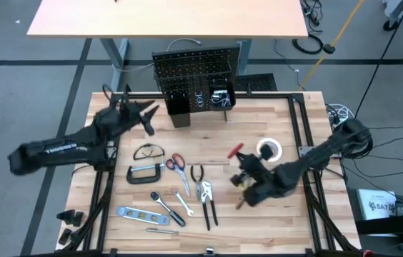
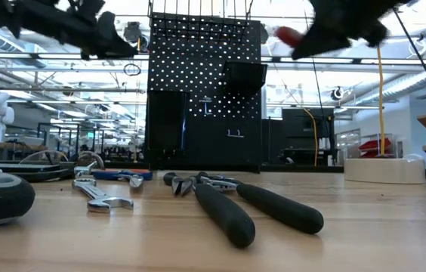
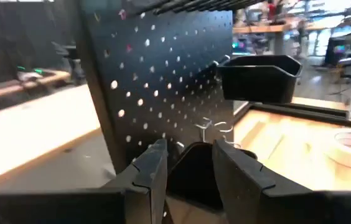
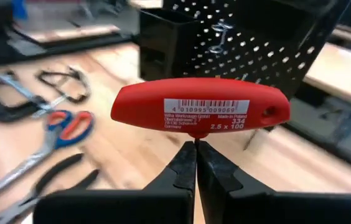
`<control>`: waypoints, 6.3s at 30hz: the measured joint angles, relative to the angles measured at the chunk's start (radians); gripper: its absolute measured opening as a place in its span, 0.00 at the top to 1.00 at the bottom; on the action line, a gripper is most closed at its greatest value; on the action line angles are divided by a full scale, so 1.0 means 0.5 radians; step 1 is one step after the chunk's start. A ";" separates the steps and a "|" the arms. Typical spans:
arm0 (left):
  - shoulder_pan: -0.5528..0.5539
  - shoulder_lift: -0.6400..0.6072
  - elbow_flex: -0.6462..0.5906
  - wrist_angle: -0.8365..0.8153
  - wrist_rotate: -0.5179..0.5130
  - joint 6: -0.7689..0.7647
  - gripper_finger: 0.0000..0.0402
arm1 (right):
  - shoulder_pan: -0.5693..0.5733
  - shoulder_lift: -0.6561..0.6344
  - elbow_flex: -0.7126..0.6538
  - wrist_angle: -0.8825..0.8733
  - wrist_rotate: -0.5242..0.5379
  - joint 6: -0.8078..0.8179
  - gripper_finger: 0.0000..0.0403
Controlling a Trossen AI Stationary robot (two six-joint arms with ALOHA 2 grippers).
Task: Hang tools onto peg board
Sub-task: Hang the allen wrench on the peg board
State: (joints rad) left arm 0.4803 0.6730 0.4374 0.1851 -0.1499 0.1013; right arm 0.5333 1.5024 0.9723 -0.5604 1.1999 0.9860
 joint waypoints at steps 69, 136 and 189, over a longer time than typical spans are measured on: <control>0.090 1.001 0.522 -0.033 1.223 -0.349 0.69 | -0.810 -0.035 -0.347 2.400 -0.725 -2.038 1.00; 0.089 1.002 0.520 -0.131 1.219 -0.240 0.69 | -1.221 0.140 -0.159 2.399 -0.938 -2.273 1.00; 0.089 1.002 0.521 -0.134 1.220 -0.241 0.69 | -1.243 0.137 -0.157 2.297 -0.940 -1.748 0.83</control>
State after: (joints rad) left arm 0.5247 1.1740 0.6979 0.1181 0.4599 -0.0193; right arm -0.0883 1.5711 0.8940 0.5880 0.7300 0.1119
